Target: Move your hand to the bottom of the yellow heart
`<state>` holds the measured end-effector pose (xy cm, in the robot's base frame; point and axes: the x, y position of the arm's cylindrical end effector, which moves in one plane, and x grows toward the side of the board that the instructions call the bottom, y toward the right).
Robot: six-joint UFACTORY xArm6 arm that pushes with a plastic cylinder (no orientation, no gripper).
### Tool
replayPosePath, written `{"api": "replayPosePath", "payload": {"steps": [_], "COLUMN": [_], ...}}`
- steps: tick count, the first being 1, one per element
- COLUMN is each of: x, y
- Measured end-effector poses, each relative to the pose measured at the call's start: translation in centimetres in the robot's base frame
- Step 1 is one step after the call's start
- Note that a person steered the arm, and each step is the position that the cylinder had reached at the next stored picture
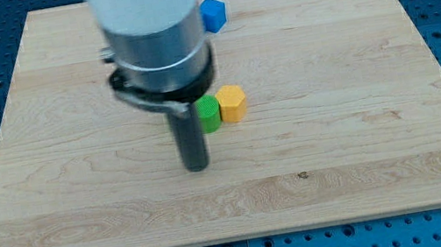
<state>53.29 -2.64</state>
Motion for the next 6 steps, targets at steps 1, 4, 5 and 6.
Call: {"api": "replayPosePath", "payload": {"steps": [1,4,5,6], "x": [-1.4,-2.9,-1.4,-2.8], "y": [1.0,2.7,5.8,8.6]}}
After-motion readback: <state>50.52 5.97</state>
